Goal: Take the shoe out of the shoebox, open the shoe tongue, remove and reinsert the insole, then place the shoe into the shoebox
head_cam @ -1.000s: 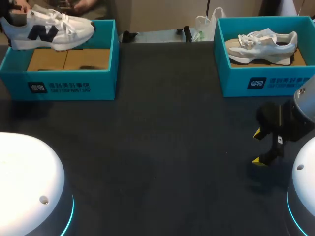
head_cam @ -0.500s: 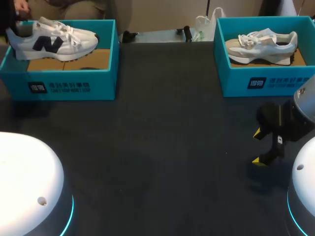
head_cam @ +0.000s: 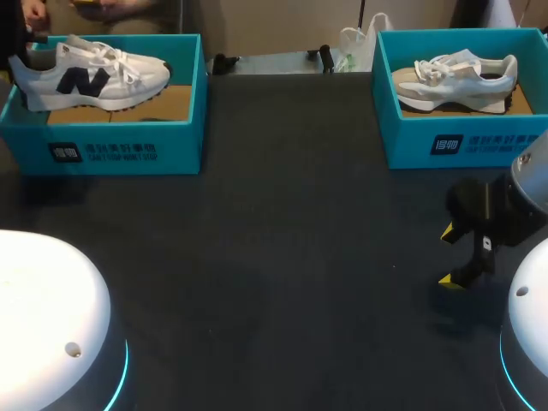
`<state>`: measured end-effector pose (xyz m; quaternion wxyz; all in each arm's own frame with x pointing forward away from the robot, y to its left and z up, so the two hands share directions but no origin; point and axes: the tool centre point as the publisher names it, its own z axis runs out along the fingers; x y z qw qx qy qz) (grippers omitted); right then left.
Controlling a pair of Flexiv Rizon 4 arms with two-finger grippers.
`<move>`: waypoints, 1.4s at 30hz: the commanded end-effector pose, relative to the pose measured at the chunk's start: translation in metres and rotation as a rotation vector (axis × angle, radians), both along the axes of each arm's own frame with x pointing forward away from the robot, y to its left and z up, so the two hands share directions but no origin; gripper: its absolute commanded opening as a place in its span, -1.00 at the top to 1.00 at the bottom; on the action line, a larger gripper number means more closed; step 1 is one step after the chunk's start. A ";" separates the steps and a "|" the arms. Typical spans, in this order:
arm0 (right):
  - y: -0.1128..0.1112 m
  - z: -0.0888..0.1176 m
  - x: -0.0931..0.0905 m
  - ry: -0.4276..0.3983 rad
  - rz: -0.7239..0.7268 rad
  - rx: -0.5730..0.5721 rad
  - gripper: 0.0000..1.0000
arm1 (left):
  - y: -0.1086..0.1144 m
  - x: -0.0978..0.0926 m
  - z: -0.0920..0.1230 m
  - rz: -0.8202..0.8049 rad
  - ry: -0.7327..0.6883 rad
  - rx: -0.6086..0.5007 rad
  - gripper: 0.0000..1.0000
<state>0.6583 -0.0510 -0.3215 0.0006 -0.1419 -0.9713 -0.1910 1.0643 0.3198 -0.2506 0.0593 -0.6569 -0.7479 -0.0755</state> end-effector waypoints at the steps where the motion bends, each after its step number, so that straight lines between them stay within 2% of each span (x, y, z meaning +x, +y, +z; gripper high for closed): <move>1: 0.000 0.000 -0.001 -0.002 -0.002 -0.003 -1.00 | 0.000 0.001 -0.002 -0.003 0.006 0.000 1.00; 10: 0.000 0.000 -0.001 -0.002 -0.002 -0.003 -1.00 | 0.004 -0.010 -0.033 0.011 0.046 0.019 1.00; 20: 0.000 0.000 -0.001 -0.002 -0.002 -0.003 -1.00 | 0.001 -0.029 -0.045 -0.002 0.053 0.026 1.00; 26: 0.000 0.000 -0.001 -0.002 -0.002 -0.003 -1.00 | 0.000 -0.030 -0.060 0.016 0.049 0.042 1.00; 42: 0.000 0.000 -0.001 -0.002 -0.002 -0.003 -1.00 | 0.001 -0.016 -0.088 0.059 0.047 0.028 1.00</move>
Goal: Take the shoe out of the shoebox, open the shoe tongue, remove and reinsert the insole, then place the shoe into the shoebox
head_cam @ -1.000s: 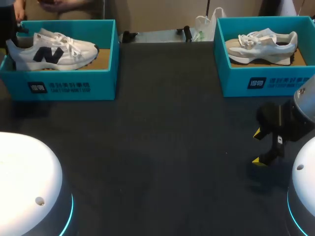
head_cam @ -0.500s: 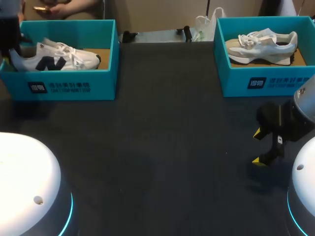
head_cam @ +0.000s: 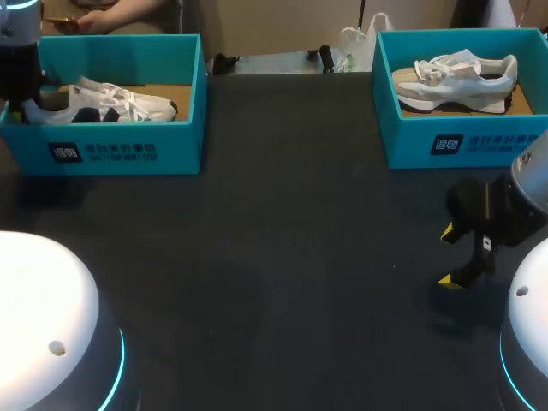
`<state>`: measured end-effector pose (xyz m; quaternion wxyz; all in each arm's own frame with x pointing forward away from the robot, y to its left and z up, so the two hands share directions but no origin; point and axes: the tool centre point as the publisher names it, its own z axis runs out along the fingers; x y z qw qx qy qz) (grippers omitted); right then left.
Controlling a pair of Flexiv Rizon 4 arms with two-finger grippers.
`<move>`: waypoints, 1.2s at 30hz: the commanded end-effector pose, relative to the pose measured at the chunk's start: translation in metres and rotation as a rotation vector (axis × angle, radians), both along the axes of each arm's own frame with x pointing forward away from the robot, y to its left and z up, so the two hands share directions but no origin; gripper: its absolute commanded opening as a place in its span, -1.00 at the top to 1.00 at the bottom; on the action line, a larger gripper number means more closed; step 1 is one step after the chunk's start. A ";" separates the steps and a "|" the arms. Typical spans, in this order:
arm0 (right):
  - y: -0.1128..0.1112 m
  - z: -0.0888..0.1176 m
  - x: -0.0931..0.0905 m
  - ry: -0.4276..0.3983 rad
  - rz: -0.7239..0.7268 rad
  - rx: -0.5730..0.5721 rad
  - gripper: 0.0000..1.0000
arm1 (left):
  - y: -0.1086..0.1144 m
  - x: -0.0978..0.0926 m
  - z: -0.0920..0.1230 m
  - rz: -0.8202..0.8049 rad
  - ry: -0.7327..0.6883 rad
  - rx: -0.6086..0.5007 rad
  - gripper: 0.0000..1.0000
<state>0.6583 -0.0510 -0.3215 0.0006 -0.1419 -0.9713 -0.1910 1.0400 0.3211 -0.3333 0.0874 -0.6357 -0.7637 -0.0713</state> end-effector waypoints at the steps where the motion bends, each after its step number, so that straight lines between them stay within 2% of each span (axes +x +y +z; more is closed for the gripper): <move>1: 0.000 0.000 -0.001 -0.002 -0.002 -0.003 -1.00 | -0.001 0.009 -0.007 0.003 0.003 -0.005 1.00; 24: 0.000 0.000 -0.001 -0.002 -0.002 -0.003 -1.00 | -0.019 0.032 -0.034 -0.053 0.022 -0.006 1.00; 36: 0.000 0.000 -0.001 -0.002 -0.002 -0.003 -1.00 | -0.020 0.020 -0.050 -0.145 0.026 0.003 1.00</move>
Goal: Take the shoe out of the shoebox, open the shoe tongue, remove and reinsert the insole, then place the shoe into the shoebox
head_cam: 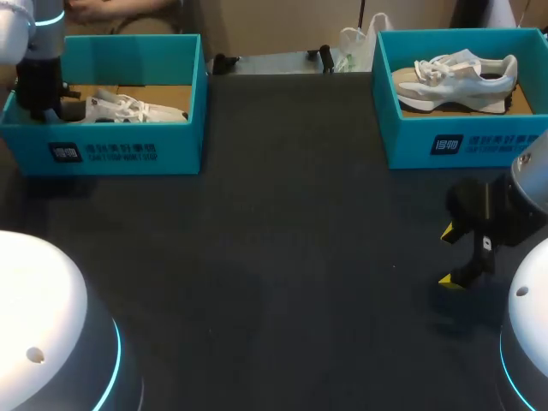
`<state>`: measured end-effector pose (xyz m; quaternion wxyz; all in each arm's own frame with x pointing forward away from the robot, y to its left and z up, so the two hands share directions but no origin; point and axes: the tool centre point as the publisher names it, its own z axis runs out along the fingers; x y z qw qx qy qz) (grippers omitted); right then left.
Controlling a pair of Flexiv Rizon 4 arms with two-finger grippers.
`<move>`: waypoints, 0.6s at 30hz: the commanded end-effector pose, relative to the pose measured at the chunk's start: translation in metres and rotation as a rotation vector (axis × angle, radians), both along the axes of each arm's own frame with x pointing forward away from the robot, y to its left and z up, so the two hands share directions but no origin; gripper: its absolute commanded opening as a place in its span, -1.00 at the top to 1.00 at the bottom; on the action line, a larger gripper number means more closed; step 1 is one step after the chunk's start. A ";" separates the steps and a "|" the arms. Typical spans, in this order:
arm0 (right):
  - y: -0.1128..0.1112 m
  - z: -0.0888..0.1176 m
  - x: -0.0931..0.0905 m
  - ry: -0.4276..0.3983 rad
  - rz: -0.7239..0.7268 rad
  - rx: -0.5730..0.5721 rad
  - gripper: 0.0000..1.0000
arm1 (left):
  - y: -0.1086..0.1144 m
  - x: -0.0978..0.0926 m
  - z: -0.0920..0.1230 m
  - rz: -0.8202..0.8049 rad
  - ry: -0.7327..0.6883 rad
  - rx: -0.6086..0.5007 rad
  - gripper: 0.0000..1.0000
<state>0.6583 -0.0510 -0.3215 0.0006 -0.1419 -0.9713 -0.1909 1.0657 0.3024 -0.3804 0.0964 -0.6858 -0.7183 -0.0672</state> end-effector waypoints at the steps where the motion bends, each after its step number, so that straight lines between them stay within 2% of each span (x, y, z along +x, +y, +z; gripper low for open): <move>1: 0.000 0.000 -0.001 -0.002 -0.002 -0.003 -1.00 | -0.001 -0.006 -0.004 -0.019 -0.008 -0.004 1.00; 17: 0.000 0.000 -0.001 -0.002 -0.002 -0.003 -1.00 | -0.001 -0.011 -0.012 -0.029 0.022 -0.021 1.00; 18: 0.000 0.000 -0.001 -0.002 -0.002 -0.003 -1.00 | -0.001 -0.011 -0.012 -0.031 0.023 -0.023 0.71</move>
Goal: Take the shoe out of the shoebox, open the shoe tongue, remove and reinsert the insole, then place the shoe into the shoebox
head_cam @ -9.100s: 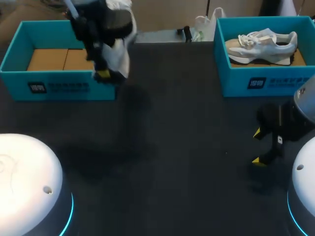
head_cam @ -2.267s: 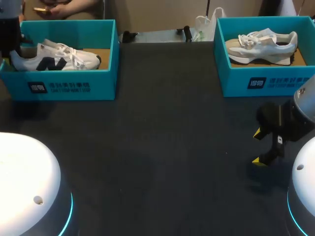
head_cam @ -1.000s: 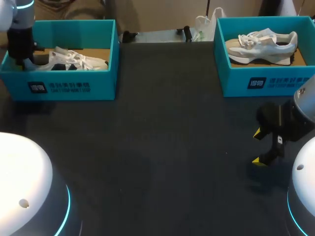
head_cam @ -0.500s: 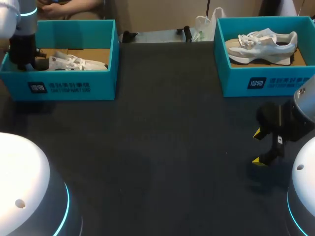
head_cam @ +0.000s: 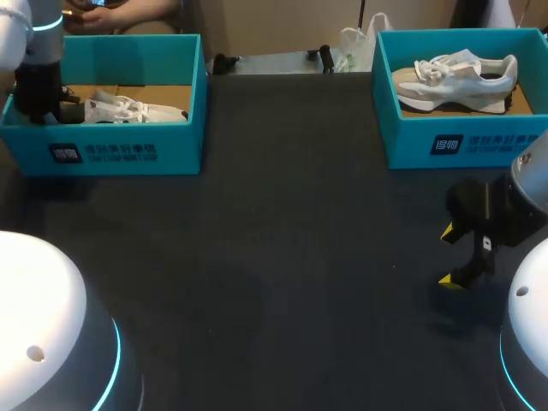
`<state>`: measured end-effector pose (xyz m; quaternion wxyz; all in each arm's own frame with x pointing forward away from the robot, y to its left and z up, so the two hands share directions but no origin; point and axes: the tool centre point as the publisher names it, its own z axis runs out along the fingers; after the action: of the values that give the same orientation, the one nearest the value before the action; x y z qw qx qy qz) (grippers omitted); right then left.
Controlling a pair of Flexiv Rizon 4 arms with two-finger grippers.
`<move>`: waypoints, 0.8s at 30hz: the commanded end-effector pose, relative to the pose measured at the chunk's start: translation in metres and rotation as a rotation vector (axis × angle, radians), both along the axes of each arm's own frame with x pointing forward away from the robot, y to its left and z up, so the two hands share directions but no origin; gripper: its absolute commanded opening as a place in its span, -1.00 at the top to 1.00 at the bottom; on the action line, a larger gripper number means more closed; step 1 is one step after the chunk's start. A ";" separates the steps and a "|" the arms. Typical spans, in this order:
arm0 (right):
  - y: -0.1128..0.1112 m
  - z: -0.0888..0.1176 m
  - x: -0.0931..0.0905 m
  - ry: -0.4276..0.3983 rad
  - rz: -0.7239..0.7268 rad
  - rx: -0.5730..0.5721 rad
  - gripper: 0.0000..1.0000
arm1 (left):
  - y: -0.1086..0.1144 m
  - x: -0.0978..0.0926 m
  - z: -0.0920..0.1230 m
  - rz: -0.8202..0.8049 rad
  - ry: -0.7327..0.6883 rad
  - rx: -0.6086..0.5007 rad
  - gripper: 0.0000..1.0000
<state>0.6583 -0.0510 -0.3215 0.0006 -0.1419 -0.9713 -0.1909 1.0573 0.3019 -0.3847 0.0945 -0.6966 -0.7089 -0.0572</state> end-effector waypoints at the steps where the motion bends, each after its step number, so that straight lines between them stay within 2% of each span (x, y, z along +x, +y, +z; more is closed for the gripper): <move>1: 0.000 0.000 -0.001 -0.002 -0.002 -0.003 -1.00 | 0.000 -0.002 -0.007 -0.005 0.009 -0.011 0.46; 6: 0.000 0.000 -0.001 -0.002 -0.002 -0.003 -1.00 | 0.000 -0.003 -0.004 -0.008 0.004 -0.022 0.33; 16: 0.000 0.000 -0.001 -0.002 -0.002 -0.003 -1.00 | -0.010 -0.002 0.018 -0.028 -0.025 -0.068 0.02; 18: 0.000 0.000 -0.001 -0.002 -0.002 -0.003 -1.00 | -0.012 -0.003 0.022 -0.027 -0.030 -0.074 -0.33; 19: 0.000 0.000 -0.001 -0.002 -0.002 -0.003 -1.00 | -0.012 -0.004 0.026 -0.028 -0.036 -0.080 -0.69; 20: 0.000 0.000 -0.001 -0.002 -0.002 -0.003 -1.00 | -0.013 -0.004 0.031 -0.028 -0.039 -0.091 -0.90; 21: 0.000 0.000 -0.001 -0.002 -0.002 -0.003 -1.00 | -0.014 -0.004 0.034 -0.029 -0.040 -0.092 -0.98; 24: 0.000 0.000 -0.001 -0.002 -0.002 -0.003 -1.00 | -0.018 -0.006 0.052 -0.045 -0.070 -0.086 -1.00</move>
<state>0.6583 -0.0510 -0.3215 0.0006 -0.1419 -0.9713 -0.1910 1.0622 0.2853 -0.3512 0.0445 -0.7117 -0.7000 -0.0400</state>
